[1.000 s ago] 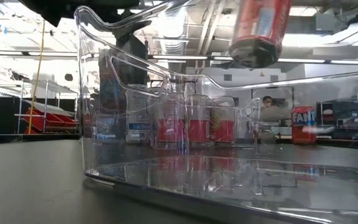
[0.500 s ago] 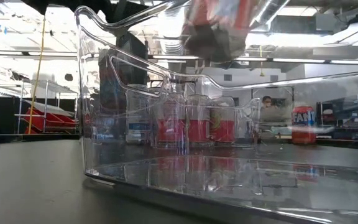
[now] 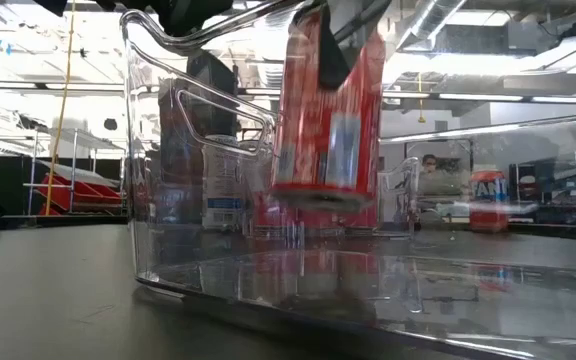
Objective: Sort soda cans
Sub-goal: Put the middle right orange soda can in the bottom transparent bin
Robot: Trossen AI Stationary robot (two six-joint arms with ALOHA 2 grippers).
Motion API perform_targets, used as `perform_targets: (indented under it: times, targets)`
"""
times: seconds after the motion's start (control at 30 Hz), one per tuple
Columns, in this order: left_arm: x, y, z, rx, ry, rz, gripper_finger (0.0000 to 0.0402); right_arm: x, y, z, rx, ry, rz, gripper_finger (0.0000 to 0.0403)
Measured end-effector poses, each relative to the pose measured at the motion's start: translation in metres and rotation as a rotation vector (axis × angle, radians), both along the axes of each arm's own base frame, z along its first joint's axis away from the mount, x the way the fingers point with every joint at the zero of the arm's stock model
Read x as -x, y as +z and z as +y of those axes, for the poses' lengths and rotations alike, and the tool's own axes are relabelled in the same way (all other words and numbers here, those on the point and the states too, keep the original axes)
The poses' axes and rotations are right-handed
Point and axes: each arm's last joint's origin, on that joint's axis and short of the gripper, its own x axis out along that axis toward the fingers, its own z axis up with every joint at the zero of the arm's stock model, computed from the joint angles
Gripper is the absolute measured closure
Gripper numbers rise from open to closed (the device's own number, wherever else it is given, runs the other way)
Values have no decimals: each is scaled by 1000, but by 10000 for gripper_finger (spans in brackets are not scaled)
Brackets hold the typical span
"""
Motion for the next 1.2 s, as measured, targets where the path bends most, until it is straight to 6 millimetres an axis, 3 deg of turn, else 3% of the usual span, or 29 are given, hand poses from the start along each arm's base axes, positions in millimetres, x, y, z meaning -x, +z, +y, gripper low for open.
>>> perform_targets:
  times: [0.67, 1.2]
  targets:
    - [6, -3, -24, -35, -32, 22, 141, -16, -28, -13, 44, -38, 32, 88]
    - [7, -4, -24, -69, -37, 29, 141, -15, -30, -10, 47, -41, 42, 8]
